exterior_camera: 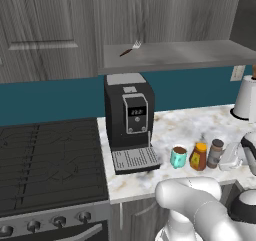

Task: Pick the cinnamon and honey bottle from the cabinet and place them next to the mug.

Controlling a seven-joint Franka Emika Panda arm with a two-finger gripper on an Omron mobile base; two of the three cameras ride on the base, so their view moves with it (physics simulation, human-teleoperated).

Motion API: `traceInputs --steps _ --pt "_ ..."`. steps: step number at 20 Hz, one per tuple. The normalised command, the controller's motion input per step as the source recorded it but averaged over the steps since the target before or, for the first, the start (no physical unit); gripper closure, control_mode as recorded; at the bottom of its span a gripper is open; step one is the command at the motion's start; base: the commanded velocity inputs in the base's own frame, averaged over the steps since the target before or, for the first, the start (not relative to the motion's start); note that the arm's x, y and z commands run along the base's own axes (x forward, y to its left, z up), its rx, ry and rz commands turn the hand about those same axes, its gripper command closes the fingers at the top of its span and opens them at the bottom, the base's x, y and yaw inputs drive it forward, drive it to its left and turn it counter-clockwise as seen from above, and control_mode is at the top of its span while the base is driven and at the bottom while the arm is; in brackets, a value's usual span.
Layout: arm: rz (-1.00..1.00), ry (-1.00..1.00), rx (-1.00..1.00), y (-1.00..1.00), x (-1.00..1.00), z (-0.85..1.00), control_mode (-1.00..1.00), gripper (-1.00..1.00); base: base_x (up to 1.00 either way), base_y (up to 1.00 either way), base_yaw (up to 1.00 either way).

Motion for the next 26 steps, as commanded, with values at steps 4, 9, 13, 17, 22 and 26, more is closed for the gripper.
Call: traceInputs --steps 4,9,13,17,22,26 --pt "0.0 0.0 0.0 0.0 0.0 -0.18 -1.0 1.0 0.0 0.0 0.0" --pt "0.0 0.0 0.0 0.0 0.0 -0.07 -1.0 1.0 0.0 0.0 0.0" --pt "0.0 0.0 0.0 0.0 0.14 0.0 -1.0 1.0 0.0 0.0 0.0" --pt "0.0 0.0 0.0 0.0 0.1 0.0 -1.0 1.0 0.0 0.0 0.0" --pt "0.0 0.0 0.0 0.0 0.0 0.0 -1.0 1.0 0.0 0.0 0.0" --pt "0.0 0.0 0.0 0.0 0.0 0.0 -1.0 -1.0 0.0 0.0 0.0"
